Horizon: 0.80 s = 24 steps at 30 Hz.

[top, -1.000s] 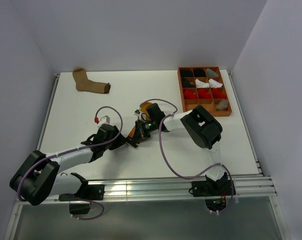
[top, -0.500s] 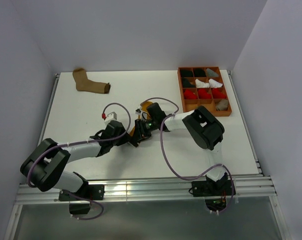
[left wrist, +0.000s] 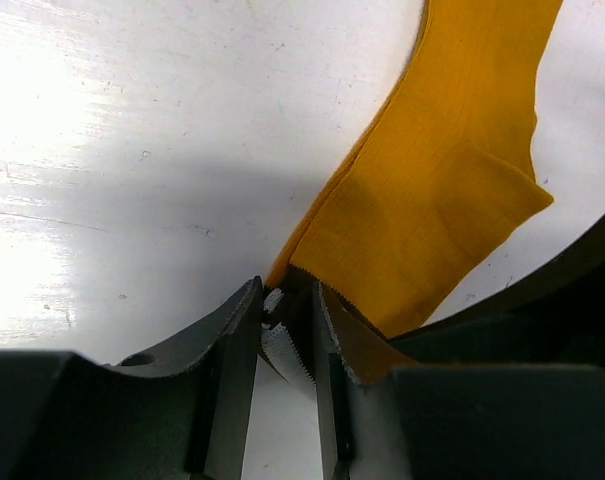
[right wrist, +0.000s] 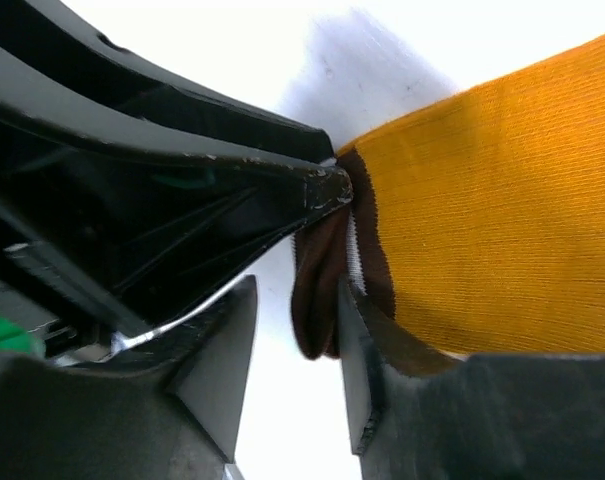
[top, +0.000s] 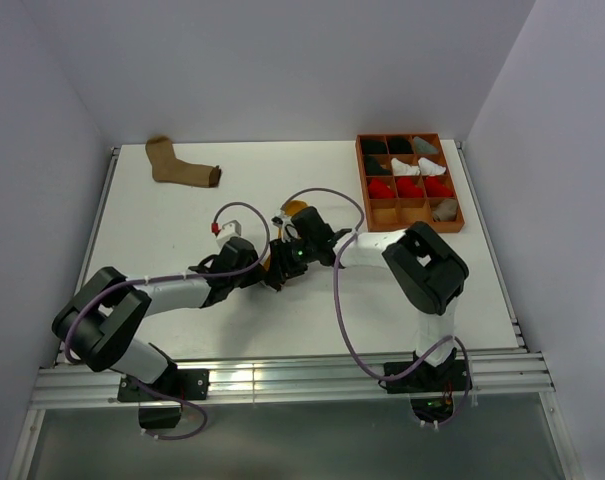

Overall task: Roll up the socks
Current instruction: Roll the sock at the center of the board.

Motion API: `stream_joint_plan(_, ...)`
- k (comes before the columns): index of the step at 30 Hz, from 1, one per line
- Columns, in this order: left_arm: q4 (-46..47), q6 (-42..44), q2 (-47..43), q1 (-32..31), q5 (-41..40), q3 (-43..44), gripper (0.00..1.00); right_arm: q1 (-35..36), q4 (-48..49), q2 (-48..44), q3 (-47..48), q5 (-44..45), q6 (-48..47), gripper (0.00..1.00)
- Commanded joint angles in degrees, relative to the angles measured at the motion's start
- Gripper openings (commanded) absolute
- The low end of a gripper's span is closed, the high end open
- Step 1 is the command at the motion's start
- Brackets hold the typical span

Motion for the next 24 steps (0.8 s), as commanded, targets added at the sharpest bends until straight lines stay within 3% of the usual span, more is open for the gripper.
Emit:
stream_joint_plan(1,-8.82,1.22,3.1,-0.46,-0.24,-1.2,0.33,0.95,-2.52,-1.18,0.11,5.19,-2.89,0.42)
stream_joint_plan(3,-8.82,1.4,3.19,-0.46,-0.24,-1.03,0.32,0.95,-1.91,-0.47,-0.24,5.1,-2.36,0.33)
stream_joint_plan(4,-8.82,1.49,3.19,-0.46,-0.24,-1.03,0.32,0.95,-1.56,-0.38,-0.24,5.28,-2.1,0.22)
stream_joint_plan(7,-10.66,1.49,2.75,-0.46,-0.5,-1.2,0.32,0.87,-1.73,0.41,-0.07,5.98,-1.75,0.04)
stream_joint_plan(8,-10.66,1.31,2.58,-0.46,-0.67,-1.2,0.33,0.69,-1.73,0.67,-0.07,5.98,-1.57,0.01)
stream_joint_plan(11,-11.28,0.26,-0.05,-0.46,-0.94,-1.81,0.39,-0.45,-0.5,1.72,-0.51,3.62,0.45,0.0)
stream_joint_plan(14,-11.37,-1.75,-5.84,-0.46,-0.68,-2.96,0.55,-1.68,-0.06,3.48,-0.51,1.59,1.86,0.0)
stream_joint_plan(15,-11.28,-2.29,-7.08,-0.46,-0.59,-3.74,0.64,-1.77,-0.15,3.75,-0.25,1.5,2.03,0.0)
stream_joint_plan(18,-10.67,-4.75,-10.94,-0.46,-0.06,-5.5,0.71,-2.03,0.03,5.42,0.54,-0.95,3.35,0.0)
stream_joint_plan(24,-6.63,-8.53,-12.54,-0.46,0.38,-8.75,0.65,-3.09,2.49,6.65,0.46,-4.39,5.55,0.0)
